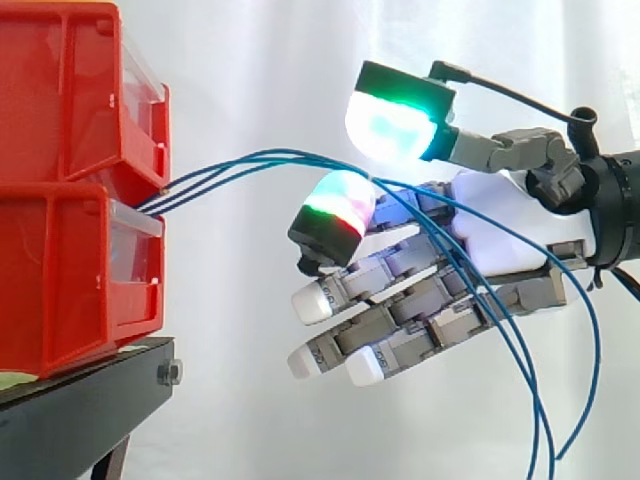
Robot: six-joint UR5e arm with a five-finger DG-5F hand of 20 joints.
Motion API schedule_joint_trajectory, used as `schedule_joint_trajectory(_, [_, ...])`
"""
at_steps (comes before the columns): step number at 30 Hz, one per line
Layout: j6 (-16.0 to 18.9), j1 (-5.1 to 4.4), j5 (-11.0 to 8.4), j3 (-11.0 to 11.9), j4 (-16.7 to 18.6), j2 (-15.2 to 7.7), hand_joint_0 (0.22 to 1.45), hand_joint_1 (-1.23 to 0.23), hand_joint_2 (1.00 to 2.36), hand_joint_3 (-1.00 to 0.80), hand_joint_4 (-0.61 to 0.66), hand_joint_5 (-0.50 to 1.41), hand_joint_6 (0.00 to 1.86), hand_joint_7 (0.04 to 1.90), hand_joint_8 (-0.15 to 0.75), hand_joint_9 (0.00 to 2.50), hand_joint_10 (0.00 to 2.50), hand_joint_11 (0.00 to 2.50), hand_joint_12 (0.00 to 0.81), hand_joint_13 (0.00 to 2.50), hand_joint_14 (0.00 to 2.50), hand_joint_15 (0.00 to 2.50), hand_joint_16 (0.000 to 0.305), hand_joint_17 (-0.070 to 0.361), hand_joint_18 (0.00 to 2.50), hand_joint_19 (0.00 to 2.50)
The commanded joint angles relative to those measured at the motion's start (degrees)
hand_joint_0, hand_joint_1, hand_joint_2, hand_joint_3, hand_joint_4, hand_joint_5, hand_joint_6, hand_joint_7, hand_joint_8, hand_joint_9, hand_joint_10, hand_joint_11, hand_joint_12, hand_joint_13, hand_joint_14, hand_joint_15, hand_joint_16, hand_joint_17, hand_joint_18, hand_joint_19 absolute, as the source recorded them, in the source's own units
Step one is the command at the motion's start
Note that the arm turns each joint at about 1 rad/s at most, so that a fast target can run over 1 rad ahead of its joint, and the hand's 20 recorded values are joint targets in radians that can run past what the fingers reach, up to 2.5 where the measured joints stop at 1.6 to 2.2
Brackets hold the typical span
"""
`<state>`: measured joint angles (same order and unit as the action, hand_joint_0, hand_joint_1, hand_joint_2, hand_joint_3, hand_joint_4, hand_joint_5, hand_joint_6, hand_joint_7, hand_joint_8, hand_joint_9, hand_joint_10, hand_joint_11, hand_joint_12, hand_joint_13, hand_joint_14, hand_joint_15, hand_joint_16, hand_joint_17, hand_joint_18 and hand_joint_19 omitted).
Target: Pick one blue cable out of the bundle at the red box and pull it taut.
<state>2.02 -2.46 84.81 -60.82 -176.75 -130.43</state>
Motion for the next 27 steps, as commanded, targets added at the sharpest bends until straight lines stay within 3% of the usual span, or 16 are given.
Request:
schedule_joint_trajectory(1, [0.00, 0.00, 0.00, 0.00, 0.00, 0.00, 0.56, -0.54, 1.00, -0.45, 0.04, -0.12, 0.74, 1.06, 0.270, 0.62, 0.01, 0.29, 0.366, 0.17, 0.00, 0.00, 0.056, 0.126, 0.32, 0.21])
schedule_joint_trajectory(5, [-0.09, 0.00, 0.00, 0.00, 0.00, 0.00, 0.59, -0.62, 1.01, -0.28, 0.03, -0.12, 0.72, 1.13, 0.270, 0.63, 0.01, 0.31, 0.361, 0.18, 0.00, 0.00, 0.055, 0.124, 0.32, 0.21])
schedule_joint_trajectory(18, [-0.09, 0.00, 0.00, 0.00, 0.00, 0.00, 0.61, -0.79, 1.02, -0.07, 0.03, -0.15, 0.82, 1.05, 0.283, 0.66, 0.01, 0.34, 0.374, 0.23, 0.00, 0.00, 0.058, 0.131, 0.41, 0.19])
schedule_joint_trajectory(27, [-0.09, 0.00, 0.00, 0.00, 0.00, 0.00, 0.64, -0.87, 1.02, -0.06, -0.07, -0.15, 0.82, 1.01, 0.266, 0.69, 0.01, 0.33, 0.362, 0.26, 0.00, 0.00, 0.055, 0.125, 0.45, 0.17])
